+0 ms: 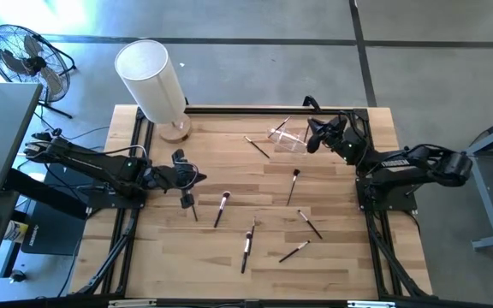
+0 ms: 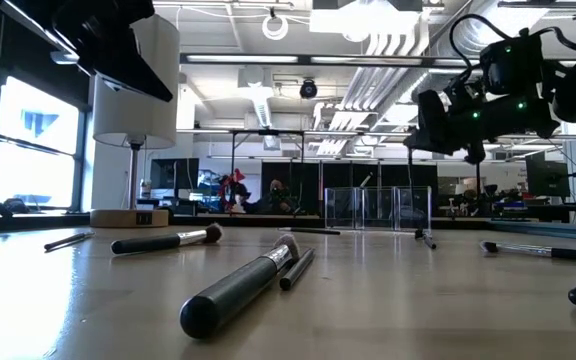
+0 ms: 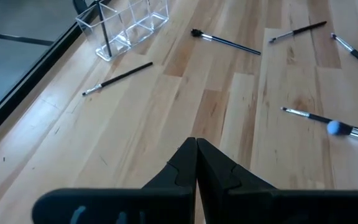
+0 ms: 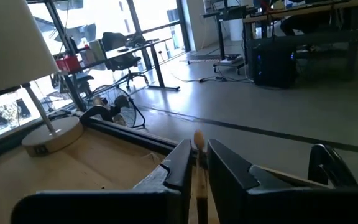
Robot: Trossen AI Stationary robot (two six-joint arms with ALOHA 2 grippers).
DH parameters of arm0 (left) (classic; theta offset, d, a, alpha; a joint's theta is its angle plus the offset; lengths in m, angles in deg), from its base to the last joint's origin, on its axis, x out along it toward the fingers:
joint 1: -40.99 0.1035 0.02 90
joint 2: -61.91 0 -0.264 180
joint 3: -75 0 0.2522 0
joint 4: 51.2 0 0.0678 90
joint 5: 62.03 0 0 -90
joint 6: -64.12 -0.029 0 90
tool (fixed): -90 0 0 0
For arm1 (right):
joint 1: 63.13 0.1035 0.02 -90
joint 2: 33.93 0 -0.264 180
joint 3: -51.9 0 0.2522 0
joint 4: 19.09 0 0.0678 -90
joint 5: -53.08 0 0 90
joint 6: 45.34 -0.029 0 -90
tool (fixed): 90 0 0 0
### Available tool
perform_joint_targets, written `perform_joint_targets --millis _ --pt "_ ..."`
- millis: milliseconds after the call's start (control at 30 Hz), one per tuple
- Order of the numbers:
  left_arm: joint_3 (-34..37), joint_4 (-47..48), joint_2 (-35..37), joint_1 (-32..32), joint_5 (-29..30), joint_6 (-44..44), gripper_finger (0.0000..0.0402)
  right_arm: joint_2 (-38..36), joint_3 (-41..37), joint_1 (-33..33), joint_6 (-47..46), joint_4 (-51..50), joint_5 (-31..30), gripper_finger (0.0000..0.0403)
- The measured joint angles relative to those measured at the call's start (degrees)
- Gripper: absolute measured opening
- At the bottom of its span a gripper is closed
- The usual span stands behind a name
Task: Pick & Place Makeup Brushes
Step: Put the black makeup brush into the transparent organizer
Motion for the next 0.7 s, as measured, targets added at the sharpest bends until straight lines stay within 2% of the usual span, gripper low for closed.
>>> perform_joint_targets --millis 200,333,567,700 --pt "0.00 0.01 0.00 0.00 -1.54 0.00 0.0000 -0.22 0.00 0.04 -2.24 -0.12 3.27 0.0086" --pt "0.00 0.02 0.00 0.00 -2.23 0.00 0.0000 -2.77 0.00 1.27 -4.89 -0.12 5.07 0.0093" --pt "0.00 0.02 -0.07 0.00 -2.18 3.19 0.0000 -10.18 0.07 7.32 -4.82 -0.75 2.97 0.0079" --pt "0.00 0.15 -1.18 -0.02 0.99 3.47 0.0001 -13.61 3.92 13.05 -4.68 -11.26 -0.60 0.0054"
